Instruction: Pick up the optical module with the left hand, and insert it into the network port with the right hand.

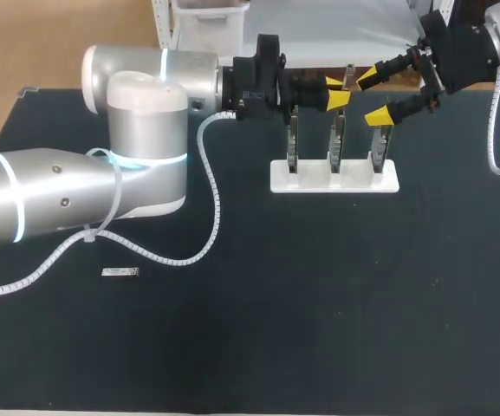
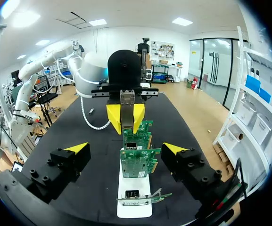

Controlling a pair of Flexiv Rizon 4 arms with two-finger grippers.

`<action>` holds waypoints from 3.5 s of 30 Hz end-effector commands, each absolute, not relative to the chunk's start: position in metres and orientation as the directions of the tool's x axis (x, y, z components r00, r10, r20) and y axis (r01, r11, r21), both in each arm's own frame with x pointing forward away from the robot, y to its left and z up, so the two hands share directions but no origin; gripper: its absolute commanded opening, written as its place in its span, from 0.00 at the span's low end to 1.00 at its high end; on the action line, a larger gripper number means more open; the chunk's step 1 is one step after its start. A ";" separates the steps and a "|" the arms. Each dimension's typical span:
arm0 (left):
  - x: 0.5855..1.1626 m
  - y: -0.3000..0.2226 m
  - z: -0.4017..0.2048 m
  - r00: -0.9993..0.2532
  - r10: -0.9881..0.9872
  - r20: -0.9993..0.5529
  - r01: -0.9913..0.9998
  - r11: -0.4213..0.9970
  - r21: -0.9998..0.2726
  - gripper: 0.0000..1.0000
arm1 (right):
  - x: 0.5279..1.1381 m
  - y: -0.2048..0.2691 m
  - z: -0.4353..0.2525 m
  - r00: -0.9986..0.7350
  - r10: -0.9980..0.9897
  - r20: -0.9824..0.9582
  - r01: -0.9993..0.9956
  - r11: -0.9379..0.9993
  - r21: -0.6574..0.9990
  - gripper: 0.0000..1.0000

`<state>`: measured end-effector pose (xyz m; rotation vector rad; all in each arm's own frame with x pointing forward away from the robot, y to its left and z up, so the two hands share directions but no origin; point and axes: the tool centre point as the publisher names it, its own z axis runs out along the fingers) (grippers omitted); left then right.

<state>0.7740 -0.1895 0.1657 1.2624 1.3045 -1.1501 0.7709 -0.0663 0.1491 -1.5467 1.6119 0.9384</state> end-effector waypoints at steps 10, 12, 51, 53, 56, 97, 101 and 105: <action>0.776 -0.189 0.164 -0.013 0.107 -0.994 1.000 0.023 -0.011 0.00 | 0.768 -0.066 0.149 -0.038 -0.490 -0.871 -0.999 0.028 0.028 1.00; 0.776 -0.189 0.164 -0.013 0.108 -0.994 1.000 0.022 -0.011 0.00 | 0.768 -0.066 0.149 -0.038 -0.490 -0.871 -0.999 0.028 0.028 1.00; 0.775 -0.188 0.164 -0.010 0.121 -0.993 1.000 0.028 -0.007 0.00 | 0.778 -0.063 0.169 -0.022 -0.441 -0.897 -0.999 0.035 0.007 1.00; 0.775 -0.188 0.164 -0.010 0.121 -0.993 1.000 0.028 -0.007 0.00 | 0.779 -0.062 0.173 -0.021 -0.429 -0.903 -0.999 0.032 0.007 1.00; 0.775 -0.188 0.164 -0.010 0.121 -0.993 1.000 0.028 -0.007 0.00 | 0.780 -0.060 0.179 -0.005 -0.425 -0.905 -1.000 0.021 -0.004 1.00; 0.775 -0.188 0.164 -0.010 0.121 -0.993 1.000 0.028 -0.007 0.00 | 0.777 -0.035 0.201 -0.010 -0.391 -0.920 -1.000 -0.017 0.018 1.00; 0.775 -0.188 0.164 -0.010 0.121 -0.993 1.000 0.028 -0.007 0.00 | 0.776 -0.035 0.200 -0.014 -0.391 -0.920 -1.000 -0.016 0.022 1.00; 0.775 -0.188 0.164 -0.010 0.121 -0.993 1.000 0.028 -0.007 0.00 | 0.776 -0.035 0.200 -0.016 -0.392 -0.920 -1.000 -0.015 0.024 1.00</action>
